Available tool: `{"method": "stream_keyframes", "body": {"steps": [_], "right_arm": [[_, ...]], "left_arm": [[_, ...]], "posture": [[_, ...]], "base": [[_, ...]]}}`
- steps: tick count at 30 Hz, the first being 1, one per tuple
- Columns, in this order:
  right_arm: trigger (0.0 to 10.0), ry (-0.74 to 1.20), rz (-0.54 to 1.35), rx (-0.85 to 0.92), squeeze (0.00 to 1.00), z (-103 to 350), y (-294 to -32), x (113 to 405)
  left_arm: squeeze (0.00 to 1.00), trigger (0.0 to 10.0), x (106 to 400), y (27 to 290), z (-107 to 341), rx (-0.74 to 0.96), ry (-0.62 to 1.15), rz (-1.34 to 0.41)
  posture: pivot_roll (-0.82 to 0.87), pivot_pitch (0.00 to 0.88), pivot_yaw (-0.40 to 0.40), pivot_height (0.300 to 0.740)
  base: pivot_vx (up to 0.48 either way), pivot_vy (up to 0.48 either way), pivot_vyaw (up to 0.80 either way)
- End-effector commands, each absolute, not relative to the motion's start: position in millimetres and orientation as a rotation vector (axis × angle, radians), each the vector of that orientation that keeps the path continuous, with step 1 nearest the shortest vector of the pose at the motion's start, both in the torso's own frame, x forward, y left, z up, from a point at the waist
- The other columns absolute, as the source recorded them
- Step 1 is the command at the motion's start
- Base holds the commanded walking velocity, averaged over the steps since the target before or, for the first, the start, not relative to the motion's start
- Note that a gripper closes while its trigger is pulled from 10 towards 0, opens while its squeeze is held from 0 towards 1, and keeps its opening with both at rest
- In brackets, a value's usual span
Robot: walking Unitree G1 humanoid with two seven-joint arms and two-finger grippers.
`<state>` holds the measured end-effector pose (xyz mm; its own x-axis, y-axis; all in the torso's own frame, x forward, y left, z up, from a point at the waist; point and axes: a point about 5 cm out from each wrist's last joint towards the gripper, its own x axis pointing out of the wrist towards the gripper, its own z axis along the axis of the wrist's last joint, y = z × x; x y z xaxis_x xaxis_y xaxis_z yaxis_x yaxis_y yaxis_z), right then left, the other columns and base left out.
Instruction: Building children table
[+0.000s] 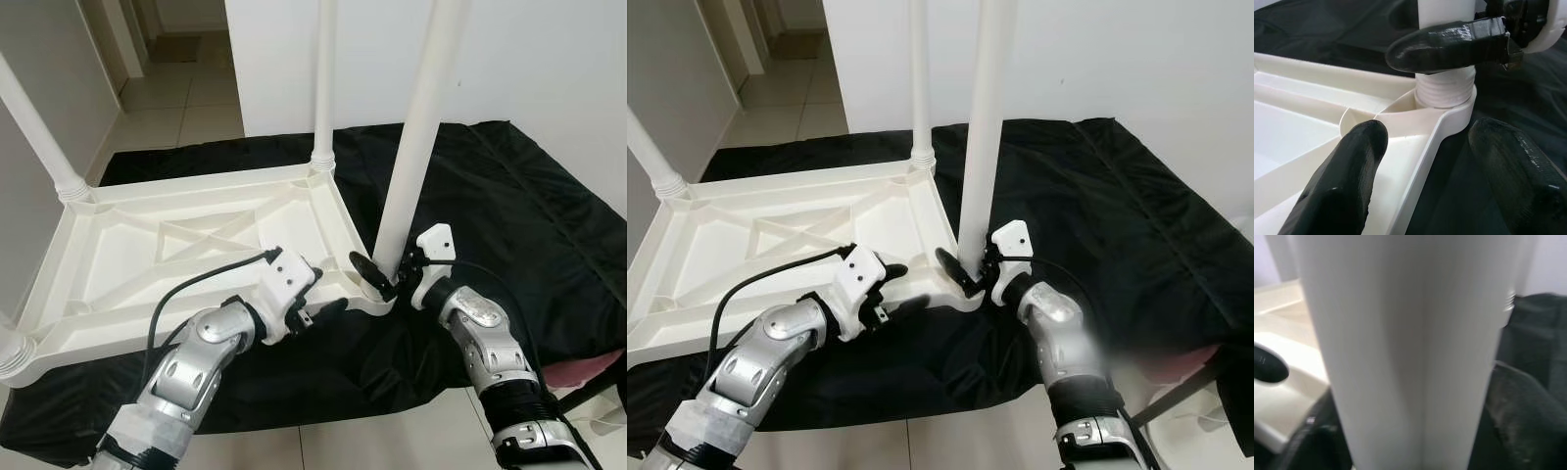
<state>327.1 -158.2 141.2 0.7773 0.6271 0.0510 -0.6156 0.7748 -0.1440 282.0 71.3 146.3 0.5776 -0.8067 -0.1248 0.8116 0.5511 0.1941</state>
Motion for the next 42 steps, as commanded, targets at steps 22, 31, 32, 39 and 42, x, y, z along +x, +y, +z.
{"method": "stream_keyframes", "body": {"steps": [22, 31, 32, 39, 42], "right_arm": [[10.0, -0.1, 0.643, 0.03, 0.0, 135.4, -155.4, 328.9], [10.0, -0.097, 0.514, -0.003, 0.0, 132.7, -149.2, 326.3], [10.0, -0.097, 0.514, -0.003, 0.0, 132.7, -149.2, 326.3], [10.0, -0.033, 0.298, -0.015, 0.0, 126.1, -147.3, 323.6], [10.0, -0.008, 0.046, 0.016, 0.0, 122.3, -145.4, 312.6]], "left_arm": [[0.0, 10.0, 284.0, 73.7, 143.6, 0.271, 0.028, -0.958], [0.0, 10.0, 280.0, 73.8, 139.7, 0.269, 0.035, -0.956], [0.0, 10.0, 280.0, 73.8, 139.7, 0.269, 0.035, -0.956], [0.0, 10.0, 277.3, 74.9, 137.4, 0.267, 0.045, -0.957], [0.0, 10.0, 273.0, 74.5, 133.9, 0.261, 0.06, -0.967]], "posture": [[-0.07, 0.0, 0.032, 0.74], [-0.07, 0.0, 0.023, 0.74], [-0.07, 0.0, 0.023, 0.74], [-0.07, 0.0, 0.021, 0.74], [-0.08, 0.0, 0.018, 0.74]], "base": [[0.0, 0.0, 0.0], [0.0, 0.0, 0.0], [0.0, 0.0, 0.0], [0.0, 0.0, 0.0], [0.0, 0.0, 0.0]]}}
